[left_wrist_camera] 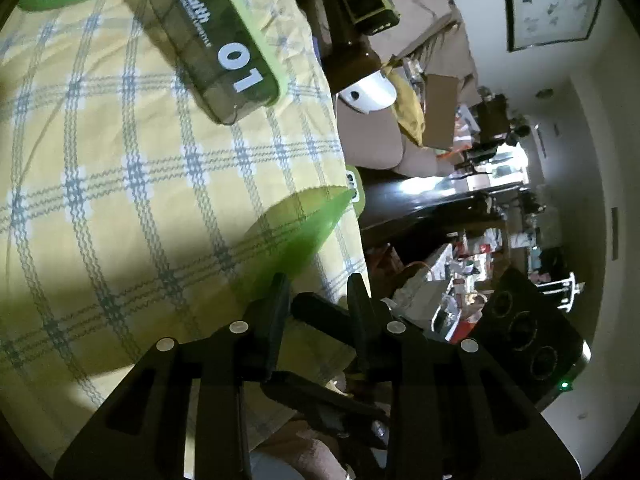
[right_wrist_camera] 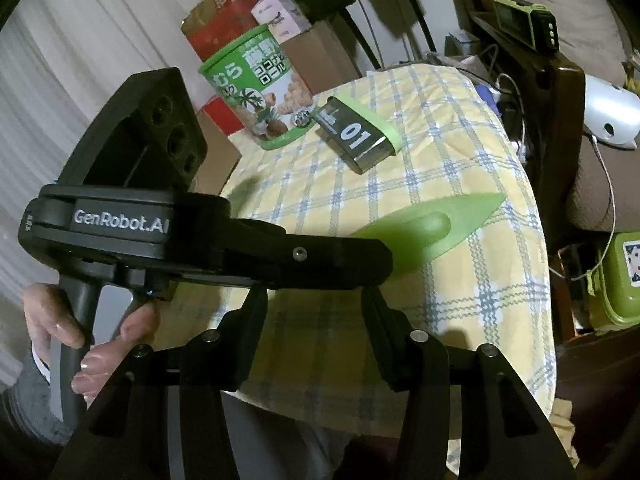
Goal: Organize objects
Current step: 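Pinch the green leaf piece with the right gripper and lift it, then pass the green leaf piece from the right gripper into the left gripper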
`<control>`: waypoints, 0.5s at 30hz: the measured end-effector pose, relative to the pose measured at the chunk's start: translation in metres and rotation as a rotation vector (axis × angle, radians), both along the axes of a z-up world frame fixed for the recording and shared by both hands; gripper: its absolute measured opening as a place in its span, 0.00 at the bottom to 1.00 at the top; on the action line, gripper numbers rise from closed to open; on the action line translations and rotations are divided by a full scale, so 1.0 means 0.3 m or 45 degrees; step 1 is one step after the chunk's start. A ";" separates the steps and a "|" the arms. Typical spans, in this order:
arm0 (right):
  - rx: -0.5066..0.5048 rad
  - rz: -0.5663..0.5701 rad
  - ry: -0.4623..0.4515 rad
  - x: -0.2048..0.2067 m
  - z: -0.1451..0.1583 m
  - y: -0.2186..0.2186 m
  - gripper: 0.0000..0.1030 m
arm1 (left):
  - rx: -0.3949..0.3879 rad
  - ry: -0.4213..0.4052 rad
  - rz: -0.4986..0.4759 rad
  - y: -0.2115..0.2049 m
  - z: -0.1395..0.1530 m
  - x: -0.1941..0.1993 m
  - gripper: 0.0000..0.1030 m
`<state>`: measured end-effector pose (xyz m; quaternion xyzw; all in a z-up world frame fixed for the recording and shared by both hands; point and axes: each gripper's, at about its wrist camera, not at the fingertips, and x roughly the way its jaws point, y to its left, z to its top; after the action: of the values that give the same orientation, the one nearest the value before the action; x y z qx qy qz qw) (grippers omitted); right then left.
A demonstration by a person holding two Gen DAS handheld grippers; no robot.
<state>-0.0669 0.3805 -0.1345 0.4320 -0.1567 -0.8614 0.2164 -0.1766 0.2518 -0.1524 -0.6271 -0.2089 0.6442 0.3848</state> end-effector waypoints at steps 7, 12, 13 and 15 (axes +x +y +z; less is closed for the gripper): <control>0.083 -0.118 0.019 0.025 0.031 0.091 0.50 | -0.075 0.163 0.043 -0.029 0.084 0.002 0.33; 0.058 -0.267 -0.006 0.009 0.032 0.186 0.50 | -0.224 0.306 0.001 0.005 0.102 0.028 0.41; 0.047 -0.296 -0.008 0.010 0.032 0.201 0.50 | -0.259 0.348 -0.015 0.014 0.106 0.038 0.44; 0.028 -0.350 -0.022 0.017 0.033 0.235 0.50 | -0.331 0.435 -0.049 0.037 0.112 0.059 0.47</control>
<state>-0.0619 0.4511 -0.1247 0.4162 -0.2068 -0.8808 0.0903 -0.1590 0.2629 -0.1188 -0.5573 -0.0437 0.7551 0.3427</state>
